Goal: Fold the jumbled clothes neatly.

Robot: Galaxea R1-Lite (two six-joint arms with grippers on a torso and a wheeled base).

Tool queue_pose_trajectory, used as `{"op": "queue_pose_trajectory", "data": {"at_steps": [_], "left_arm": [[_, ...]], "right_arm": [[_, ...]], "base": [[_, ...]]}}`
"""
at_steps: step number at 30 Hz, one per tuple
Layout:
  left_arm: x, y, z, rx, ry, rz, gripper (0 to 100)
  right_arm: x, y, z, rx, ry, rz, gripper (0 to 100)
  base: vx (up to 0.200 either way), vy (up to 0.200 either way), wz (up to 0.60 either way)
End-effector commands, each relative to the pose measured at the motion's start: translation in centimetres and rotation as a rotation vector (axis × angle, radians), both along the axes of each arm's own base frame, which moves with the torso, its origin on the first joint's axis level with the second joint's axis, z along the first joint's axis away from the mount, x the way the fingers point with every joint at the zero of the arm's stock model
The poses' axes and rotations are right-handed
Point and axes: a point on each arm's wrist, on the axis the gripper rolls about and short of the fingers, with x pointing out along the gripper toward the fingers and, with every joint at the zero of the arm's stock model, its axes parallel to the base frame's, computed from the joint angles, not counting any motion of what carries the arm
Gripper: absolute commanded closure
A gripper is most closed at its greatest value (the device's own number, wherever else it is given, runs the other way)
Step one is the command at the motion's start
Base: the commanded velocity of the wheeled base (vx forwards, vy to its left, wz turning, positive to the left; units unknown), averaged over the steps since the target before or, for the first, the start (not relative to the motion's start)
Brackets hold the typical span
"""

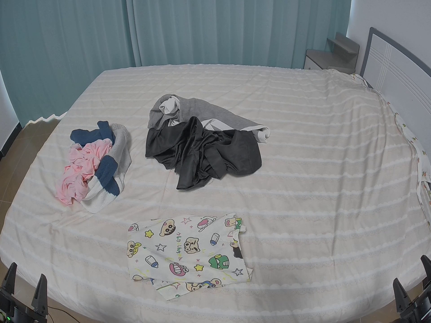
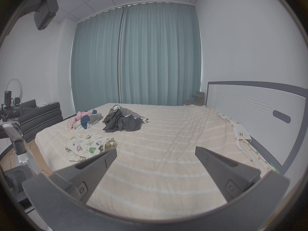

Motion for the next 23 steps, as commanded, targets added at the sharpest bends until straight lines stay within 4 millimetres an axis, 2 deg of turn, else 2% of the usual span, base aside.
{"op": "queue_pose_trajectory", "data": {"at_steps": [1, 23], "left_arm": [[0.06, 0.0, -0.51, 0.0, 0.007, 0.001, 0], [0.06, 0.0, -0.49, 0.0, 0.006, 0.001, 0]], "right_arm": [[0.05, 0.0, -0.51, 0.001, 0.007, 0.0, 0], [0.05, 0.0, -0.53, -0.004, 0.008, 0.001, 0]], "base": [[0.0, 0.0, 0.0], [0.0, 0.0, 0.0]]}}
